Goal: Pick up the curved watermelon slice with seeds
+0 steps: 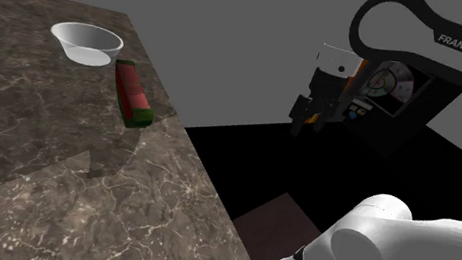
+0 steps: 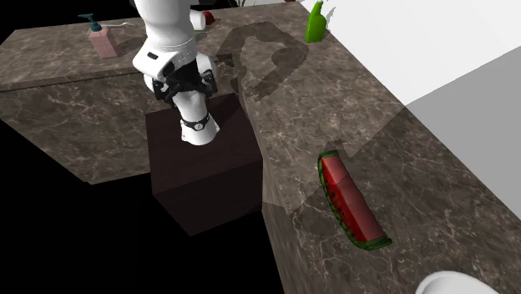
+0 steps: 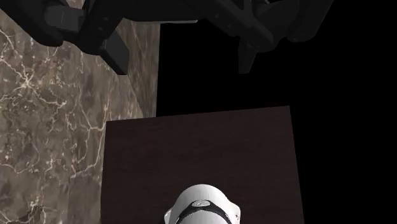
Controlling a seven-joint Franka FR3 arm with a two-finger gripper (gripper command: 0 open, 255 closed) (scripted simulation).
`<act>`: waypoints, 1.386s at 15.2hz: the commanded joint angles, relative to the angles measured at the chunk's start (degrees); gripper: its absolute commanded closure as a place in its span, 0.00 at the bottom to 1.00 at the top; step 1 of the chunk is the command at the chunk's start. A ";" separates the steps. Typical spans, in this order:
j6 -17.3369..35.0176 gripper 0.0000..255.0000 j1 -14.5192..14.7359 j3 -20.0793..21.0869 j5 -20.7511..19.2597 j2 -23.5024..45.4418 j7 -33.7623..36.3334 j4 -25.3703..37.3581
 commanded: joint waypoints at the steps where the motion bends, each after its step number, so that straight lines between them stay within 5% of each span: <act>1: 0.00 0.00 0.00 0.00 0.00 0.00 0.00 0.00; 11: 12.19 0.00 1.75 8.86 5.94 16.30 11.52 6.82; 21: 20.45 0.00 2.47 16.07 4.86 35.79 23.27 20.73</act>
